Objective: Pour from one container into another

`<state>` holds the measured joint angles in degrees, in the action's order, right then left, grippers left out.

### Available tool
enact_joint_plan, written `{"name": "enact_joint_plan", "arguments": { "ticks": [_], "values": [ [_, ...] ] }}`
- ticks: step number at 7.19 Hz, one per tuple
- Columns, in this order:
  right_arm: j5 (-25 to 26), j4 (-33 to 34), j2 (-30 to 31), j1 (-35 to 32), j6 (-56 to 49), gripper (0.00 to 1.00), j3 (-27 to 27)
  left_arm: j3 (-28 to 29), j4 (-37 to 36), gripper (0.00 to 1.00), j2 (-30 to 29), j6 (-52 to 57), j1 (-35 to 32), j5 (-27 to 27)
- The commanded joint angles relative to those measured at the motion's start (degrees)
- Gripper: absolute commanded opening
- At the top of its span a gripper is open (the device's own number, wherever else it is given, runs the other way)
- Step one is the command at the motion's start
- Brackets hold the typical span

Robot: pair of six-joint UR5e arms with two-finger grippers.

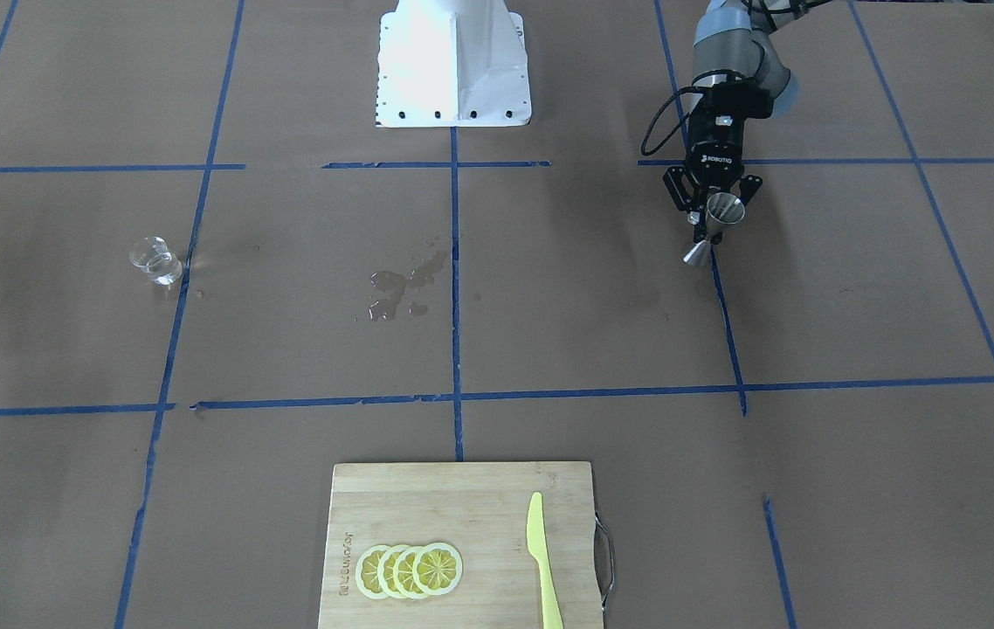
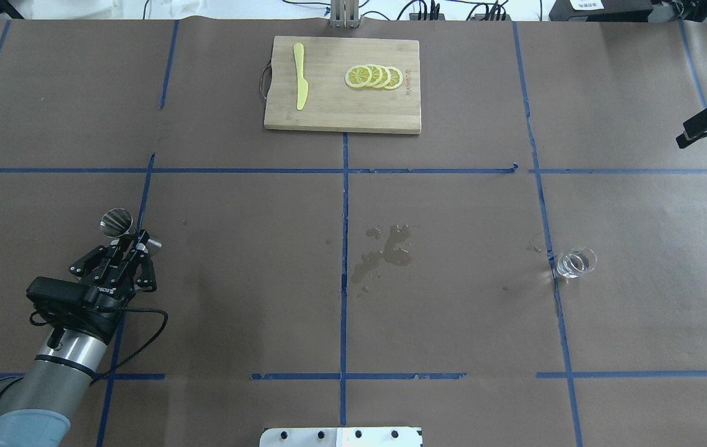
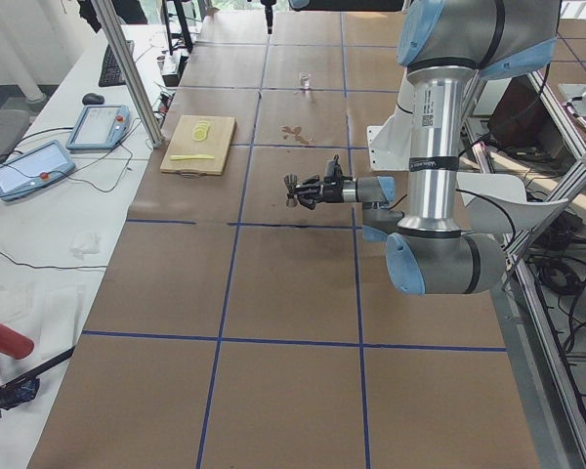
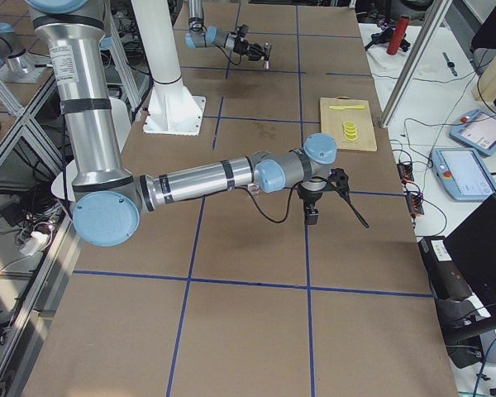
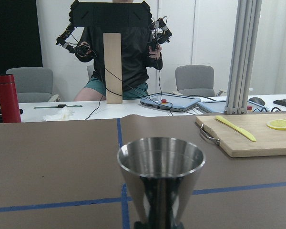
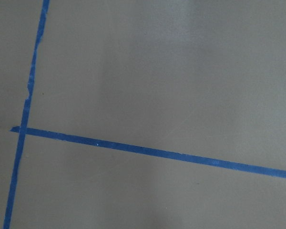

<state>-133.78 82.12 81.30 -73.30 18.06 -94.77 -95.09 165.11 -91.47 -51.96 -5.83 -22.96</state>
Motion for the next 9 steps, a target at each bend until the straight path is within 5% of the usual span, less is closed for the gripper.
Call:
{"name": "enact_joint_plan", "arguments": {
  "ticks": [1, 4, 7, 9],
  "values": [
    [0.18, -2.22, 0.26, 1.05, 3.02, 1.0, -0.33, -0.88, 0.04, 0.0, -4.48, 4.03, 0.03, -0.15],
    [4.64, -14.73, 1.57, 6.12, 16.84, 1.0, -2.52, -0.1, -0.05, 0.0, -12.13, 17.75, 0.46, -0.24],
    [6.59, -16.38, 7.18, 11.05, 24.17, 1.0, -12.6, 1.75, -0.23, 0.0, -14.33, 19.17, 0.91, -3.31],
    [14.99, -16.38, 10.96, 19.81, 36.45, 1.0, -20.94, 1.75, -0.32, 0.0, -17.15, 21.1, 0.82, -3.32]
  ]
}}
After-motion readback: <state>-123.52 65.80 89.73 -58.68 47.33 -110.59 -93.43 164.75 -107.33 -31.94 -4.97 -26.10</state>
